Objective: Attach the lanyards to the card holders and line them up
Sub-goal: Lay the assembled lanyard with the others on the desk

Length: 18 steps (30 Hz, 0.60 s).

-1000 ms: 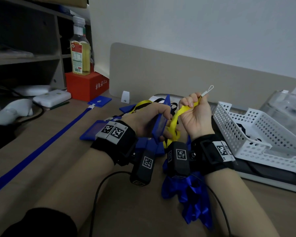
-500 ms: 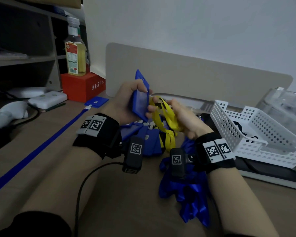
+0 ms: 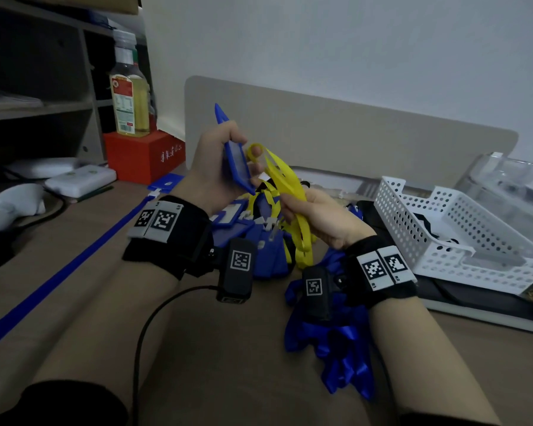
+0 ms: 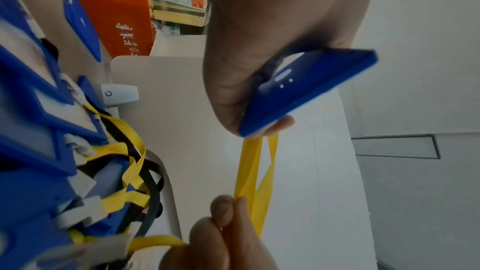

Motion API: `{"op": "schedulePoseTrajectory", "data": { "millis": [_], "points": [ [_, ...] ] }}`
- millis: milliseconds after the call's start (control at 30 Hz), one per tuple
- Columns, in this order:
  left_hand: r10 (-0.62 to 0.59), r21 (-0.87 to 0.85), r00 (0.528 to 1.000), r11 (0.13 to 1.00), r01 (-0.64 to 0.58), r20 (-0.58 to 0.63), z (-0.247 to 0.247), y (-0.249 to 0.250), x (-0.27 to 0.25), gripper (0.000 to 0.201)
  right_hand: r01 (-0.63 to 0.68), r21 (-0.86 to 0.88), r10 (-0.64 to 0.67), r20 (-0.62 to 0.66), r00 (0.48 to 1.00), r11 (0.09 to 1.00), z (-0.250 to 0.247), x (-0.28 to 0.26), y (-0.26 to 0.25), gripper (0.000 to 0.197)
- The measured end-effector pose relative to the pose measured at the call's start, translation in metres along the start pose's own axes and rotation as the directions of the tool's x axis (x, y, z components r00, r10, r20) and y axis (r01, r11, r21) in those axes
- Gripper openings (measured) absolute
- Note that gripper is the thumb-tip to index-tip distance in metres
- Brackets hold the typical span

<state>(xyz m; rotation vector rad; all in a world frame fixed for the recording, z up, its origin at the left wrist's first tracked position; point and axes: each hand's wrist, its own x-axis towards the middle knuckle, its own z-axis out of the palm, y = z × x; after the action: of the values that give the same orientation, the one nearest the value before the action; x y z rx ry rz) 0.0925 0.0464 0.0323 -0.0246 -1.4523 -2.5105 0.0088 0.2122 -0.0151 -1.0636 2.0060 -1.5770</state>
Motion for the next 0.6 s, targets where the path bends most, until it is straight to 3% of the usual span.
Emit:
{"op": "schedulePoseTrajectory", "data": {
  "millis": [200,367,433,533,600],
  "points": [
    [-0.006,0.155,0.975,0.987,0.041,-0.221,-0.007,-0.004,0.006,0.027,0.042,0.259,-0.005,-0.141,0.990,0.965,-0.008,0.005,-0.004,0.028],
    [-0.061,0.201,0.976,0.974,0.104,-0.210,0.000,-0.012,0.014,0.036,0.093,0.296,-0.013,-0.261,0.965,0.951,-0.018,0.000,-0.020,0.027],
    [-0.098,0.221,0.973,0.965,0.144,-0.210,0.008,-0.018,0.017,0.029,0.091,0.267,-0.002,-0.317,0.948,0.959,-0.026,-0.001,-0.028,0.026],
    [-0.158,0.256,0.967,0.944,0.207,-0.202,0.024,-0.028,0.021,0.016,0.083,0.247,0.035,-0.439,0.898,0.965,-0.043,-0.004,-0.041,0.026],
    [-0.213,0.283,0.962,0.925,0.254,-0.170,0.038,-0.034,0.024,0.022,0.074,0.264,0.078,-0.523,0.849,0.962,-0.058,-0.007,-0.049,0.025]
  ]
}}
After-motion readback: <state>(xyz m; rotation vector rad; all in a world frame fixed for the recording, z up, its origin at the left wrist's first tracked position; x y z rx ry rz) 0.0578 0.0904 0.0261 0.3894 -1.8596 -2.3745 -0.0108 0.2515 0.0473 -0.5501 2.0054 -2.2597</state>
